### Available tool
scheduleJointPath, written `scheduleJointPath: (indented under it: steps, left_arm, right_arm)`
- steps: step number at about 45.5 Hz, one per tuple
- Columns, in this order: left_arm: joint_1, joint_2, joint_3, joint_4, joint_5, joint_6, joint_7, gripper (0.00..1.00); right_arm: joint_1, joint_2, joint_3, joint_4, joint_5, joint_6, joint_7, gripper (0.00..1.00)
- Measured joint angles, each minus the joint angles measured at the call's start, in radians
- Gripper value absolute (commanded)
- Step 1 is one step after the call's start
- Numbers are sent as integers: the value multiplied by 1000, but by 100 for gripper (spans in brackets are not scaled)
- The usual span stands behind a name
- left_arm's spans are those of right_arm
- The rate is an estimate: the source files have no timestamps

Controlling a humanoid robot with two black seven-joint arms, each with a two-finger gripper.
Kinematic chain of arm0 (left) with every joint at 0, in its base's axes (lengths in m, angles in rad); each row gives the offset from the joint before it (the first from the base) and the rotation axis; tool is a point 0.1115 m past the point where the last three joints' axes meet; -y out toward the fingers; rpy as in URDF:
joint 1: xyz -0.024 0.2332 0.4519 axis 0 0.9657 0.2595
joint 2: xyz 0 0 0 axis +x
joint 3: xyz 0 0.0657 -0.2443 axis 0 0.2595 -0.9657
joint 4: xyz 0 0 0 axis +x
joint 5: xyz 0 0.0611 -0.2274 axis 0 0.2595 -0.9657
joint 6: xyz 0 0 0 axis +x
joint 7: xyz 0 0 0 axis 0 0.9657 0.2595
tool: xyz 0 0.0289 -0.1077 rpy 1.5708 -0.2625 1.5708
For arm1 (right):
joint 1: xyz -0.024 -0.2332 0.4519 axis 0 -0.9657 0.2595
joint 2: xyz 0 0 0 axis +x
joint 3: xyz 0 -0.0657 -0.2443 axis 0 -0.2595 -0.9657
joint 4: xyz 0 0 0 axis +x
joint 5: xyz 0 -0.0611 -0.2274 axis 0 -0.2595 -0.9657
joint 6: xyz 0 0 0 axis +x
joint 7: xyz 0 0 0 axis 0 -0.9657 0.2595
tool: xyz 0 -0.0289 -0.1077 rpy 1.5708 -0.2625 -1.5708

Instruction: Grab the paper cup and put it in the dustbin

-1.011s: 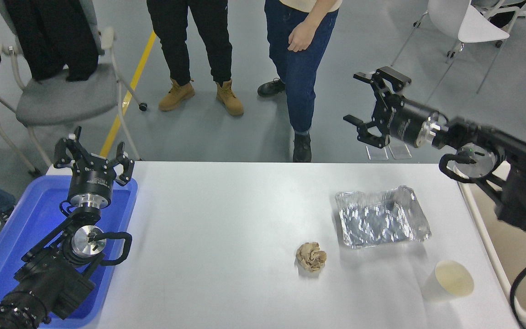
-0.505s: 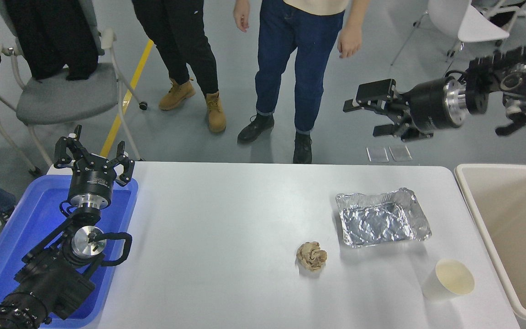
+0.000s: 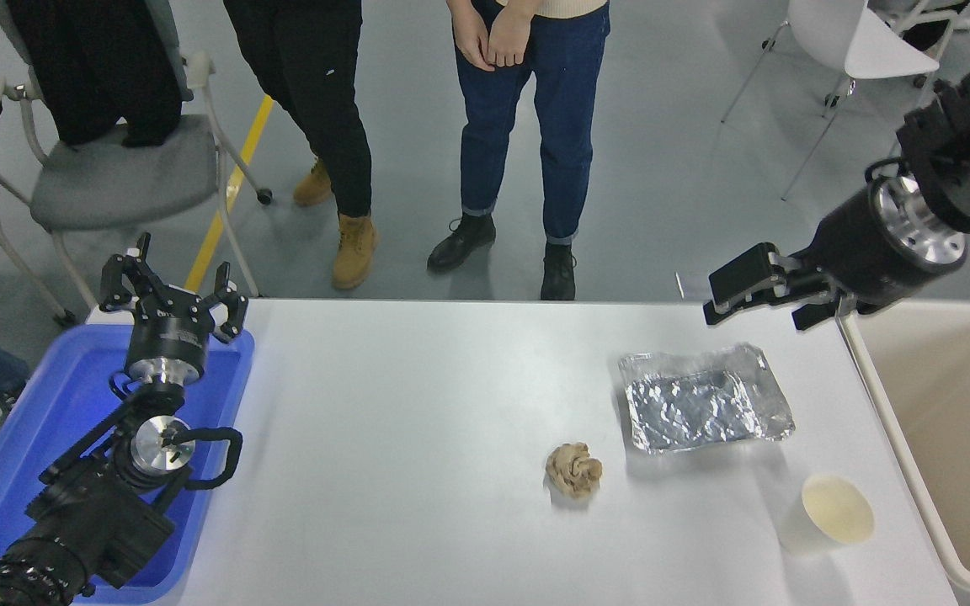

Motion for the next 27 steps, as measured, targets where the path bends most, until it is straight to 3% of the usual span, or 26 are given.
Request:
scheduleJointPath:
  steps: [15, 27]
  left_arm:
    - [0, 0, -1, 0, 0, 0, 0, 99]
    - [0, -1, -1, 0, 0, 0, 0, 99]
  right_arm:
    - [155, 75, -63, 60, 155, 61, 5, 100]
    - [194, 94, -74, 70, 206, 72, 8, 100]
